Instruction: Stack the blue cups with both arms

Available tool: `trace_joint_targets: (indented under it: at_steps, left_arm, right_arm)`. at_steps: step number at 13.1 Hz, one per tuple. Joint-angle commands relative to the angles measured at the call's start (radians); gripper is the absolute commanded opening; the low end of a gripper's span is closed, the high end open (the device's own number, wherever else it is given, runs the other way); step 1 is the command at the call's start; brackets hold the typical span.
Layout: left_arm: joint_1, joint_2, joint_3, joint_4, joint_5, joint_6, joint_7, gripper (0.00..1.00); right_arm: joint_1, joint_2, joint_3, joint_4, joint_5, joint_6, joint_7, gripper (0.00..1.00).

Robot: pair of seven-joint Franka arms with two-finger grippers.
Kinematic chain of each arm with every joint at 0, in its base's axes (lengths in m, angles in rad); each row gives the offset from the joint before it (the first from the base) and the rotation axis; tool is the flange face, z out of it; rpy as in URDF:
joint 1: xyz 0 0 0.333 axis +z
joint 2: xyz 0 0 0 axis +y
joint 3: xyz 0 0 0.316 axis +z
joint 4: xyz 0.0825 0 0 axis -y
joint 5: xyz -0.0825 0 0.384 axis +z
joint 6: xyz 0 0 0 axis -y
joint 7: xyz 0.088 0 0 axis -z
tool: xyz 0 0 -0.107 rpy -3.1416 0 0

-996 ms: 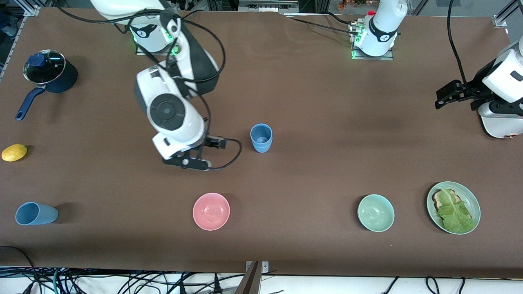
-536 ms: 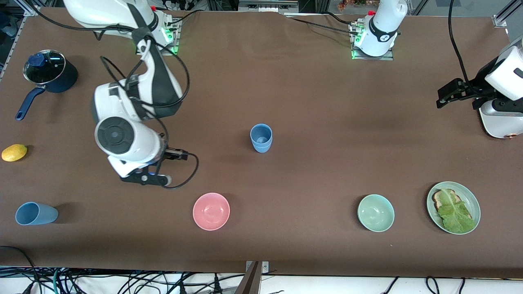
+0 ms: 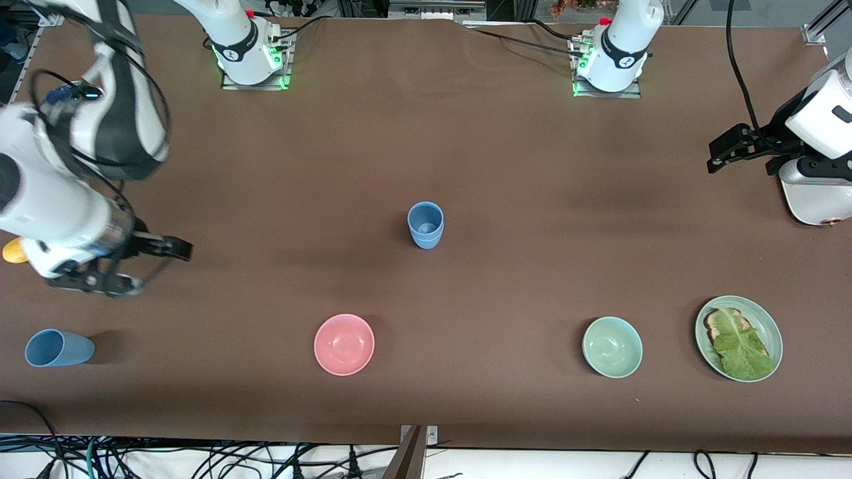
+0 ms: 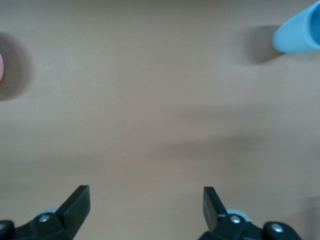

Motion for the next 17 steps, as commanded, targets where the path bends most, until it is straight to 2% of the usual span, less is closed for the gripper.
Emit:
trace_joint_targets:
  at_steps: [1, 3, 5, 7, 12, 17]
  left_arm:
    - [-0.003, -0.006, 0.002, 0.024, -0.012, -0.017, -0.012, 0.99]
    - [-0.003, -0.005, 0.002, 0.026, -0.012, -0.017, -0.003, 0.99]
    - [0.000, -0.003, 0.003, 0.029, -0.014, -0.017, 0.005, 0.99]
    - [0.004, -0.003, 0.002, 0.030, -0.014, -0.017, 0.034, 1.00]
    - [0.011, 0.001, 0.011, 0.056, -0.009, -0.017, 0.055, 1.00]
    - [0.015, 0.004, 0.012, 0.056, -0.006, -0.017, 0.045, 1.00]
  right_arm:
    - [-0.086, -0.219, 0.035, -0.163, -0.016, -0.028, -0.090, 1.00]
    - [-0.125, -0.281, 0.045, -0.160, -0.011, -0.177, -0.094, 1.00]
    - [-0.130, -0.327, 0.045, -0.148, -0.009, -0.268, -0.100, 1.00]
    - [-0.131, -0.326, 0.048, -0.091, -0.006, -0.334, -0.097, 1.00]
    - [-0.162, -0.318, 0.094, -0.048, 0.004, -0.340, -0.083, 1.00]
    - [-0.160, -0.286, 0.096, -0.046, 0.046, -0.317, -0.042, 1.00]
